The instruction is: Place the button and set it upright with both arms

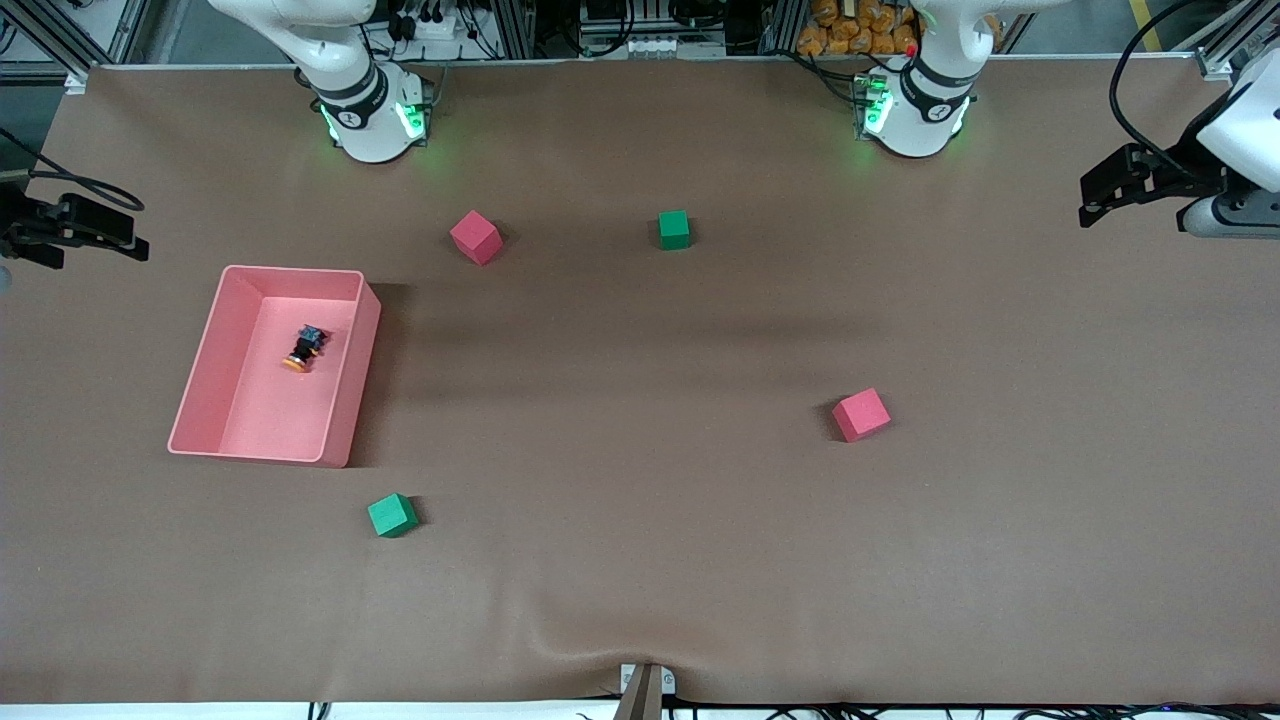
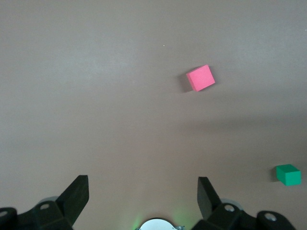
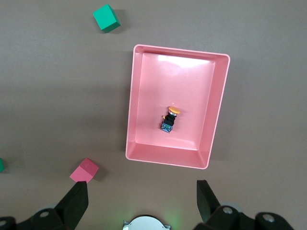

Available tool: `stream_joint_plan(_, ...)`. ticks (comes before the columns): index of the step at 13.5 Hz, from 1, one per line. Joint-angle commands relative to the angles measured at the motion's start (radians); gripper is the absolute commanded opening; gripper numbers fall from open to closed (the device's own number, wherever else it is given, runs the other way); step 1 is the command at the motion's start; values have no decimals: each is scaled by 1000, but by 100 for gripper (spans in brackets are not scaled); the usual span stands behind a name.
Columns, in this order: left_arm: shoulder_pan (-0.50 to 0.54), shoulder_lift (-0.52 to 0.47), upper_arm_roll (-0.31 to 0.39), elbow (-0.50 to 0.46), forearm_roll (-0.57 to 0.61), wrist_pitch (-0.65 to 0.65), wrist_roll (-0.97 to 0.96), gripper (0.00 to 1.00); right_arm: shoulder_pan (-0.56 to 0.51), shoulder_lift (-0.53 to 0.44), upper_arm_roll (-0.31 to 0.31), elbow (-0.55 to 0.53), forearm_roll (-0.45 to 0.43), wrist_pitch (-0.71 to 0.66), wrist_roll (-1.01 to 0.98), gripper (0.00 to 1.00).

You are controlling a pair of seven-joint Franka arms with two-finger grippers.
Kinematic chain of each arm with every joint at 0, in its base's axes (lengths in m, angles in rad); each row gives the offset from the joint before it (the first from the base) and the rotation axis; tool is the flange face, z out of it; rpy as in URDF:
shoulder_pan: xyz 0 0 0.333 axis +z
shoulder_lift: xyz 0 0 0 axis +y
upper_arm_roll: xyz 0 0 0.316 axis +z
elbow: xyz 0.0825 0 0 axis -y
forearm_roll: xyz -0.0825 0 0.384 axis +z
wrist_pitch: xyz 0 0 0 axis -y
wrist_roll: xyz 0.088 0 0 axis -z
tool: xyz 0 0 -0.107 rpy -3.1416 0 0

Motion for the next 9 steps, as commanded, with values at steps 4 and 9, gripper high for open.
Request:
stream_joint_plan(4,2,-23,16,-5,-18,-19,24,100,-20,-5,10,17,-40,11,-67,100)
stream_joint_plan(9,0,-23,43,-7,-44,-21,26,100,-25,-1,10,16,-37,7,-65,100)
